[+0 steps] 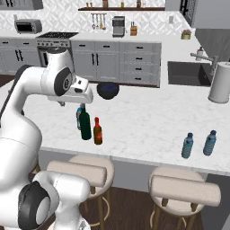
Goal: Move the plastic bottles in the middle to the plastics group, and the glass bottles in the middle to the glass group.
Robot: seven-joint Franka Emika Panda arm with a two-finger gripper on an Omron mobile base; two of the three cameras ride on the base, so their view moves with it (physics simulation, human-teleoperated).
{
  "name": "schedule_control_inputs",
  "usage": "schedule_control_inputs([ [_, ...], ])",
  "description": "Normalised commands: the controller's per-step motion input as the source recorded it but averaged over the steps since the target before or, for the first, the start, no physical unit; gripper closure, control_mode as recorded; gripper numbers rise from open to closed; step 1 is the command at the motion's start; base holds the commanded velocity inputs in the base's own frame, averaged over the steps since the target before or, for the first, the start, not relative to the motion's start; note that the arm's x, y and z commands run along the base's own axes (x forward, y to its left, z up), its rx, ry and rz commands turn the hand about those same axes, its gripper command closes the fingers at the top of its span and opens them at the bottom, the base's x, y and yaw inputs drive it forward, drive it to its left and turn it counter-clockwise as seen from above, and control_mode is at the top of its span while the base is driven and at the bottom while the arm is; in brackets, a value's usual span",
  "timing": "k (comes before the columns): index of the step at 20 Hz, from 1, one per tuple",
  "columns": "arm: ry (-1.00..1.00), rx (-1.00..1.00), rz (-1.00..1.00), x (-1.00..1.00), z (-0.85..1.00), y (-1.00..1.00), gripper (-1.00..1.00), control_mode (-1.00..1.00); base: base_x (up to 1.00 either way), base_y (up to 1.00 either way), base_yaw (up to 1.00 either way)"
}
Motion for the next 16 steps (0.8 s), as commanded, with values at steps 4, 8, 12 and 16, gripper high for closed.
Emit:
schedule_control_inputs([
  [4,-0.18,0.00,0.01,0.05,0.00,0.04,-1.00,-1.00,0.00,0.00,0.00],
  [8,-0.11,0.00,0.01,0.18,0.00,0.13,-1.00,-1.00,0.00,0.00,0.00],
  [12,0.01,0.00,0.00,0.45,-0.07,0.20,-1.00,-1.00,0.00,0.00,0.00],
  [16,0.00,0.00,0.00,0.41,-0.15,0.20,-1.00,-1.00,0.00,0.00,0.00],
])
